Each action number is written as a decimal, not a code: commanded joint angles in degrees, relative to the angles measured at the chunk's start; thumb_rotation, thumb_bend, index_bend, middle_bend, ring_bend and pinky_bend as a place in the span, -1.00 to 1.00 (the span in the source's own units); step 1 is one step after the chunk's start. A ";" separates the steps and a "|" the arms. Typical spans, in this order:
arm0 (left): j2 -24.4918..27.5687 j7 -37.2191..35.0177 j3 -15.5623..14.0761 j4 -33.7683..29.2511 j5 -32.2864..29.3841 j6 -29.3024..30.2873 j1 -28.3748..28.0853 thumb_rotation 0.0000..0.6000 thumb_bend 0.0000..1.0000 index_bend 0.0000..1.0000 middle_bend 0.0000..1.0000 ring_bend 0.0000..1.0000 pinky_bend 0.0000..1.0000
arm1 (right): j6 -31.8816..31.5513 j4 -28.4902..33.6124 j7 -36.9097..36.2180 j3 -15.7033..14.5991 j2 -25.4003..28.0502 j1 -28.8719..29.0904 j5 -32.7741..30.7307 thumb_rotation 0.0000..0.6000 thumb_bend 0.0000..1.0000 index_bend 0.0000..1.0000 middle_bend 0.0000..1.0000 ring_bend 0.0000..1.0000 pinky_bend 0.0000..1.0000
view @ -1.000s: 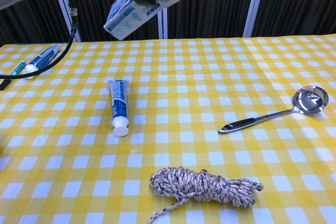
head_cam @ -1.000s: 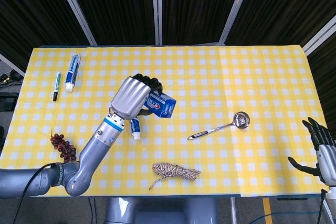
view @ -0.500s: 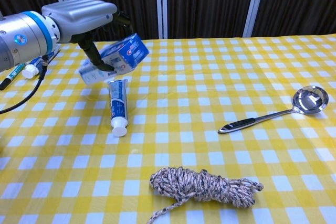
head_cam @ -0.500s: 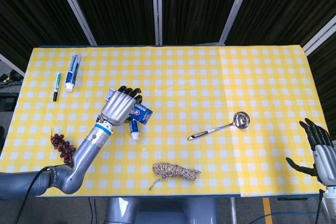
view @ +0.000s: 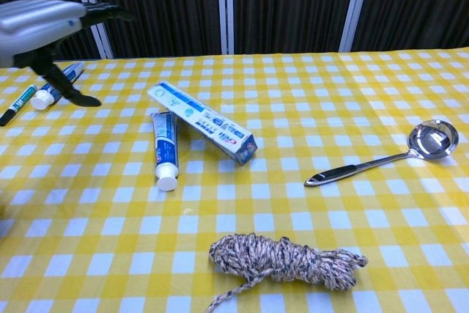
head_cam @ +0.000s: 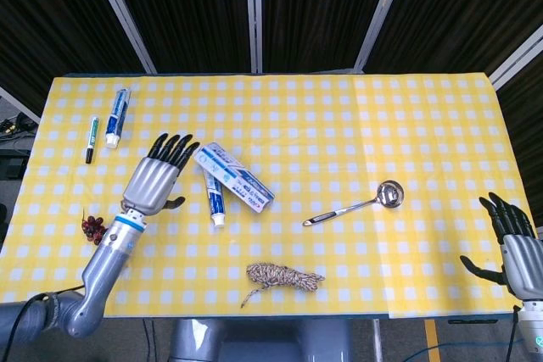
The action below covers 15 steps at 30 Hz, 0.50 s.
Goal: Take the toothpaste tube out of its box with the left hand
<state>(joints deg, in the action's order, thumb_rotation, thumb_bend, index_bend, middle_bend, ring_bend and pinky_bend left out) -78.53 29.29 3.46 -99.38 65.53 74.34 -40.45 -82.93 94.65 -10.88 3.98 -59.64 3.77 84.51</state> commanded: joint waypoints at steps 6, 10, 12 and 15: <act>0.71 -3.06 -10.06 2.35 10.77 15.66 15.34 1.00 -0.74 -1.00 -1.00 -1.00 -1.00 | -0.12 -0.11 3.18 -0.06 -1.33 0.20 0.05 1.00 -0.83 -1.00 -1.00 -1.00 -1.00; 0.19 -5.96 -11.90 5.48 12.69 19.71 20.75 1.00 -0.74 -1.00 -1.00 -1.00 -1.00 | -0.31 -0.15 5.26 -0.21 -2.16 0.33 0.48 1.00 -0.83 -1.00 -1.00 -1.00 -1.00; 0.04 -7.44 -12.73 7.52 13.43 21.41 23.43 1.00 -0.74 -1.00 -1.00 -1.00 -1.00 | -0.54 -0.17 6.23 -0.26 -2.57 0.36 0.76 1.00 -0.83 -1.00 -1.00 -1.00 -1.00; 0.07 -10.08 -13.11 9.75 14.42 23.01 26.16 1.00 -0.74 -1.00 -1.00 -1.00 -1.00 | -0.51 -0.47 7.15 -0.35 -3.15 0.44 0.86 1.00 -0.83 -1.00 -1.00 -1.00 -1.00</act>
<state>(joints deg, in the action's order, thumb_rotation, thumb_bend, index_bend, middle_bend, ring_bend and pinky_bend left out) -78.37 20.93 -8.87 -91.07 78.82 96.25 -15.91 -83.45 94.30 -3.91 3.69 -62.61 4.15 85.28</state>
